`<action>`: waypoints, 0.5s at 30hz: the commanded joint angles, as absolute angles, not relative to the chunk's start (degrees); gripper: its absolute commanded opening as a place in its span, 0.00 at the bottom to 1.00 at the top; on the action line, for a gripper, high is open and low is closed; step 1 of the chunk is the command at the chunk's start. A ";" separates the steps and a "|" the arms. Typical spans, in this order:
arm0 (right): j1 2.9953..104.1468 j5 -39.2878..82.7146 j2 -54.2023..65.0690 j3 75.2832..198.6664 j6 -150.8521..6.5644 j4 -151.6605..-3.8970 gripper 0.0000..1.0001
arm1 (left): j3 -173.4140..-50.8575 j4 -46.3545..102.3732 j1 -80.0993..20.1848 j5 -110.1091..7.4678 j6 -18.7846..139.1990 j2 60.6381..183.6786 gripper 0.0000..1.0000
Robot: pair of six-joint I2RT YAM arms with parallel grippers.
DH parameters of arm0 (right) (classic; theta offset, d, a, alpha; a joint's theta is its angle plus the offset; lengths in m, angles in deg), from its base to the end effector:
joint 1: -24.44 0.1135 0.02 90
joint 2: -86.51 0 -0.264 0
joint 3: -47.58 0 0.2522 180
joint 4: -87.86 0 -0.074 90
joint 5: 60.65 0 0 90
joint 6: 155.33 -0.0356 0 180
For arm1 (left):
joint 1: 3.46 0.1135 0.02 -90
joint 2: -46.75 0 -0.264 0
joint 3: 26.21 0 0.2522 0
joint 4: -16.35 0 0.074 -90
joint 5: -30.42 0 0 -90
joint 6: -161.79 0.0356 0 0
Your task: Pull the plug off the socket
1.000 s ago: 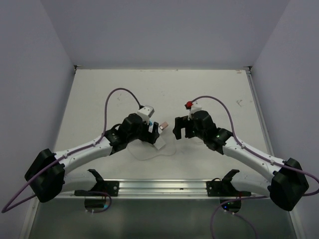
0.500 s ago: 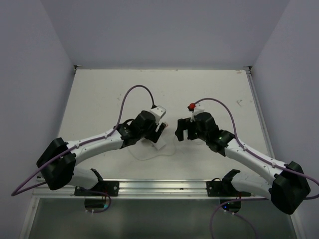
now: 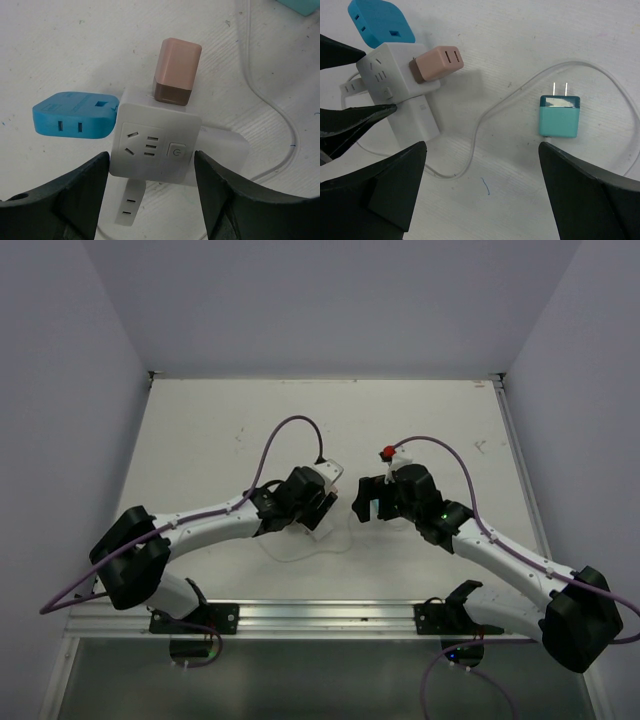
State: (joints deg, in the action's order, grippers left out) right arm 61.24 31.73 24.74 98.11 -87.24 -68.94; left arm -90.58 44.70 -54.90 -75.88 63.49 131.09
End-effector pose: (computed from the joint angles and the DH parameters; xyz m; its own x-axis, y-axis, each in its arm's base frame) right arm 0.1873 0.1383 0.2350 -0.6332 -0.0081 -0.7739 -0.3609 0.8877 0.2860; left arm 0.1966 -0.2306 0.2093 -0.5522 0.4705 -0.6883 0.5603 0.8207 0.1114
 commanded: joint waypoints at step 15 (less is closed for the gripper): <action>60.39 29.53 24.38 97.55 -88.71 -72.13 0.98 | -93.23 45.58 -56.28 -78.48 65.02 134.29 0.72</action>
